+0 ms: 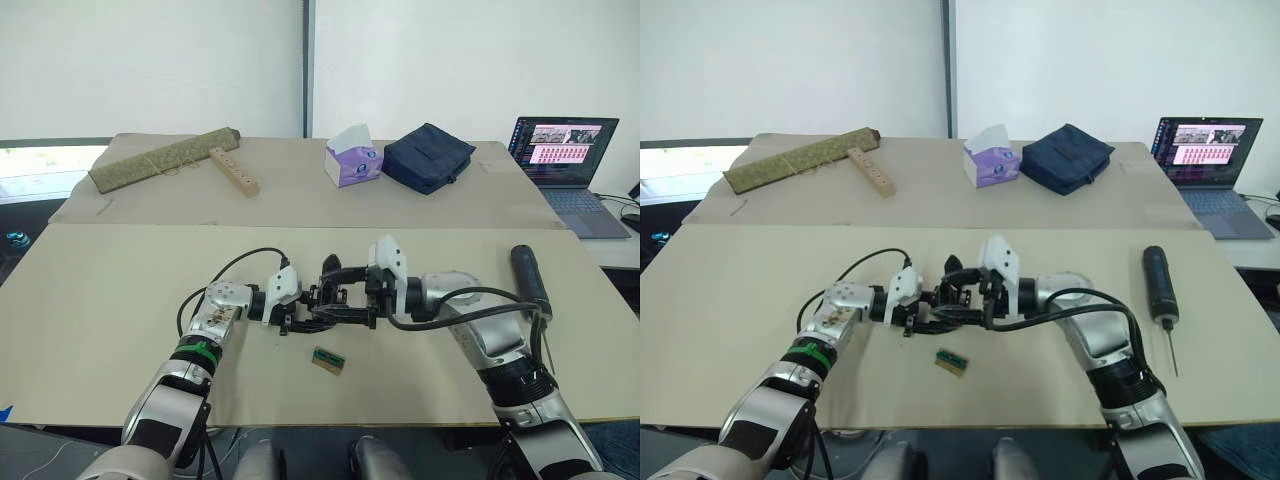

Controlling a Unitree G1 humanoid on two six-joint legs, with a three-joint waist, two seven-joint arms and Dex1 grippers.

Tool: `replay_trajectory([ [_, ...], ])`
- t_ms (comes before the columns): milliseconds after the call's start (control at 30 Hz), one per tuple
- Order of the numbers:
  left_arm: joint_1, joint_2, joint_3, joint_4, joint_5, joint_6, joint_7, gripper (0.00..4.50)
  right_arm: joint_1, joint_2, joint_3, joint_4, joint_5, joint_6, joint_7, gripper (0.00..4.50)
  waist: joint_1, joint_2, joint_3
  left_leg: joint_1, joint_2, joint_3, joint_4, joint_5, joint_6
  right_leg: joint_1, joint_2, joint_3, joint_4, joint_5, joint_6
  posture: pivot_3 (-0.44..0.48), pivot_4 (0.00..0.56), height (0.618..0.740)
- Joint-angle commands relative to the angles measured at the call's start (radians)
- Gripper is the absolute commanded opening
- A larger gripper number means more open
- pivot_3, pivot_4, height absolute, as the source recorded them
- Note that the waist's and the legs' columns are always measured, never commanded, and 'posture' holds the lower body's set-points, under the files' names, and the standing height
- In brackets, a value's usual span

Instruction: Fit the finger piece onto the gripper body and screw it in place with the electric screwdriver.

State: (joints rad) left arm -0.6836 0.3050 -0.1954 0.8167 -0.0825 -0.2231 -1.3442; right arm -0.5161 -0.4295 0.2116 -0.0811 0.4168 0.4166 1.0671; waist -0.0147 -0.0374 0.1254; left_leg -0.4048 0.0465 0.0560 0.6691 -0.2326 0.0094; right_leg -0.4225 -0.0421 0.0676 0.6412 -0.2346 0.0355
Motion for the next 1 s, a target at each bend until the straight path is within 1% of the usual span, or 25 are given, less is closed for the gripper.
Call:
replay_trajectory([
  [33,0.029,0.007,-0.034,0.03,0.038,0.045,-0.003,2.78,0.011,-0.017,-0.06,-0.061,0.039,-0.043,0.022,4.5,0.0,0.0,0.0,0.0,0.0,0.0,0.0,0.0,0.0,0.0,0.0,0.0,0.0,0.0,0.0,0.0,0.15,0.74],
  [67,0.029,0.006,-0.031,0.03,0.038,0.044,0.006,3.3,0.02,-0.025,-0.068,-0.071,0.047,-0.046,0.033,4.5,0.001,0.0,0.0,0.0,0.0,0.0,0.0,0.0,0.0,0.0,0.0,0.0,0.0,0.0,0.0,0.0,0.15,0.74],
  [133,0.029,0.005,-0.024,0.035,0.04,0.023,0.027,4.13,0.039,-0.04,-0.099,-0.102,0.078,-0.042,0.049,4.5,0.001,0.0,0.0,0.0,0.0,0.0,0.0,0.0,0.0,0.0,0.0,0.0,0.0,0.0,0.0,0.0,0.15,0.74],
  [167,0.029,0.008,-0.021,0.037,0.04,0.014,0.034,4.45,0.047,-0.05,-0.117,-0.122,0.098,-0.035,0.053,4.5,0.001,0.0,0.0,0.0,0.0,0.0,0.0,0.0,0.0,0.0,0.0,0.0,0.0,0.0,0.0,0.0,0.15,0.74],
  [233,0.036,0.021,-0.014,0.031,0.033,0.005,0.027,4.45,0.065,-0.072,-0.151,-0.163,0.129,-0.023,0.056,4.5,0.001,0.0,0.0,0.001,0.0,0.0,0.0,0.0,0.0,0.0,0.0,0.0,0.0,0.0,0.0,0.0,0.15,0.74],
  [367,0.089,0.101,0.037,-0.045,-0.027,0.019,-0.028,4.45,0.171,-0.173,-0.289,-0.285,0.201,0.014,0.029,4.5,-0.006,0.0,0.0,0.001,0.001,0.0,-0.001,0.0,0.0,0.0,0.0,0.0,0.0,0.0,0.0,0.0,0.15,0.74],
  [467,0.151,0.182,0.092,-0.131,-0.1,0.047,-0.08,4.45,0.309,-0.23,-0.439,-0.371,0.249,0.038,-0.031,4.5,-0.019,0.0,0.0,0.002,0.002,0.0,-0.003,0.0,0.0,0.0,0.001,0.0,0.0,-0.001,-0.002,0.0,0.15,0.74],
  [567,0.221,0.257,0.161,-0.242,-0.184,0.054,-0.123,4.45,0.486,-0.247,-0.6,-0.437,0.241,0.001,-0.078,4.5,-0.026,0.0,0.0,0.004,0.003,0.0,-0.006,0.0,0.0,0.0,0.002,0.0,0.002,-0.002,-0.003,0.0,0.15,0.74],
  [633,0.262,0.295,0.211,-0.347,-0.251,0.088,-0.136,4.45,0.603,-0.21,-0.715,-0.457,0.218,-0.06,-0.122,4.5,-0.021,0.0,0.002,0.005,0.003,0.0,-0.006,0.0,0.0,0.0,0.002,0.0,0.002,-0.003,-0.004,0.0,0.15,0.74],
  [700,0.307,0.342,0.257,-0.501,-0.335,0.182,-0.141,4.45,0.769,-0.133,-0.846,-0.474,0.179,-0.138,-0.17,4.5,-0.007,-0.001,0.002,0.004,0.003,0.0,-0.006,0.0,0.0,0.0,0.001,0.0,0.002,-0.003,-0.003,0.0,0.15,0.74],
  [767,0.328,0.376,0.282,-0.615,-0.397,0.276,-0.134,4.45,0.891,-0.073,-0.913,-0.49,0.164,-0.19,-0.191,4.5,0.007,0.0,0.003,0.003,0.003,0.0,-0.006,0.0,0.0,0.0,-0.001,-0.001,0.001,-0.004,-0.002,0.0,0.15,0.74],
  [800,0.332,0.387,0.289,-0.657,-0.423,0.318,-0.126,4.45,0.933,-0.053,-0.929,-0.496,0.166,-0.205,-0.197,4.5,0.01,0.001,0.003,0.004,0.003,0.001,-0.006,0.0,0.0,0.0,-0.002,0.0,0.001,-0.004,-0.001,0.0,0.15,0.74],
  [867,0.333,0.38,0.312,-0.757,-0.484,0.368,-0.087,4.45,1.038,0.004,-0.949,-0.501,0.17,-0.225,-0.212,4.5,0.011,0.002,0.003,0.004,0.003,0.003,-0.006,0.0,0.0,0.001,-0.003,0.001,0.0,-0.005,0.001,0.0,0.15,0.74],
  [933,0.341,0.374,0.325,-0.856,-0.533,0.42,-0.048,4.45,1.104,0.04,-0.963,-0.476,0.158,-0.257,-0.224,4.5,0.008,0.002,0.004,0.005,0.003,0.004,-0.006,0.0,-0.001,0.002,-0.004,0.003,0.0,-0.007,0.003,0.0,0.15,0.74],
  [1000,0.347,0.364,0.341,-0.965,-0.591,0.489,0.019,4.45,1.144,0.085,-0.988,-0.438,0.129,-0.299,-0.27,4.5,0.002,0.002,0.004,0.005,0.003,0.004,-0.006,0.0,-0.001,0.001,-0.003,0.003,0.0,-0.008,0.003,0.0,0.15,0.74],
])
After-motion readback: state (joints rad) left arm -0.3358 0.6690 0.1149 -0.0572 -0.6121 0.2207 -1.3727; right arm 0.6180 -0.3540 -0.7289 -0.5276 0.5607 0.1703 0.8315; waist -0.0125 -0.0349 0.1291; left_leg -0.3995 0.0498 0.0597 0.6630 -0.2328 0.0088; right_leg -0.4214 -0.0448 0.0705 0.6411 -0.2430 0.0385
